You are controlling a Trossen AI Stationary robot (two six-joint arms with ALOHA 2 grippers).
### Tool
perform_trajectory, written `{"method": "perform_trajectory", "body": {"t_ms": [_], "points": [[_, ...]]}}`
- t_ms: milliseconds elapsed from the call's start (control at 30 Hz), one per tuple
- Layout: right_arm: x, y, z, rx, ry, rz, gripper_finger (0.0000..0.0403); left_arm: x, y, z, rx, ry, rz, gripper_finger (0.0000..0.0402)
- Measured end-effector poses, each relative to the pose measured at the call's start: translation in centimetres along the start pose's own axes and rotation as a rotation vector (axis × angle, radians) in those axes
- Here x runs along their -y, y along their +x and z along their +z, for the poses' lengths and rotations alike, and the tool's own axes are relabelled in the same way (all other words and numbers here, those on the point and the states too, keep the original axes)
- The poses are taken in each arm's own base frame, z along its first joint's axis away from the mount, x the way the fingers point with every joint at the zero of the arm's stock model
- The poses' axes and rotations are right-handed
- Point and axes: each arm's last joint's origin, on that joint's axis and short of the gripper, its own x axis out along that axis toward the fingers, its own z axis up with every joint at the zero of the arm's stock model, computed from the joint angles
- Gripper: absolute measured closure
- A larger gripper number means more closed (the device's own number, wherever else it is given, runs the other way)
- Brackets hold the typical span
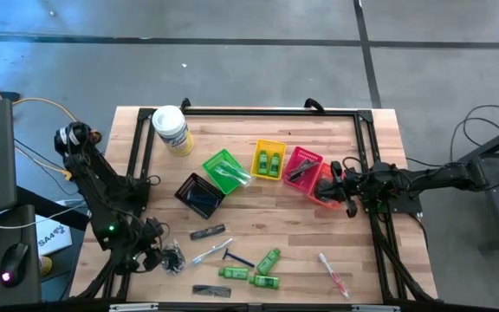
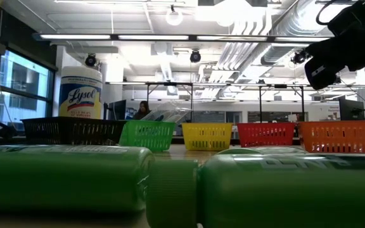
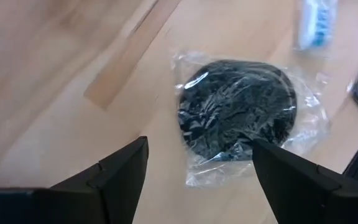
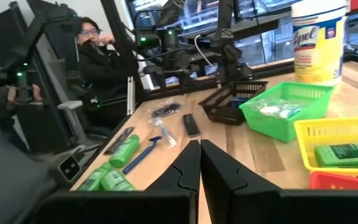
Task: Pick & Place Travel size toiletries
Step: Put the black hair brush into the orange bin
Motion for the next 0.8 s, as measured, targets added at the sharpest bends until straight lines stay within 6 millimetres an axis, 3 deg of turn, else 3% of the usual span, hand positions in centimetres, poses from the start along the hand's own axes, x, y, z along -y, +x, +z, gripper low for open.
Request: {"method": "perform_trajectory", "body": {"t_ms": [167,367,800], "points": [[-0.1,0.0,0.0,-0.010,-0.031,0.036,0.0398,-0.6,1.8,-0.7,-0.001,-0.094,-0.011,0.0121],[-0.1,0.0,0.0,-0.011,-0.067,0.044,0.0398,0.4,3.0,-1.3,-0.022,-0.132,-0.057,0.0121],[-0.2,0.0,-0.1,-0.024,-0.070,0.069,0.0398,0.2,3.4,-1.6,-0.036,-0.181,-0.030,0.0127]]}}
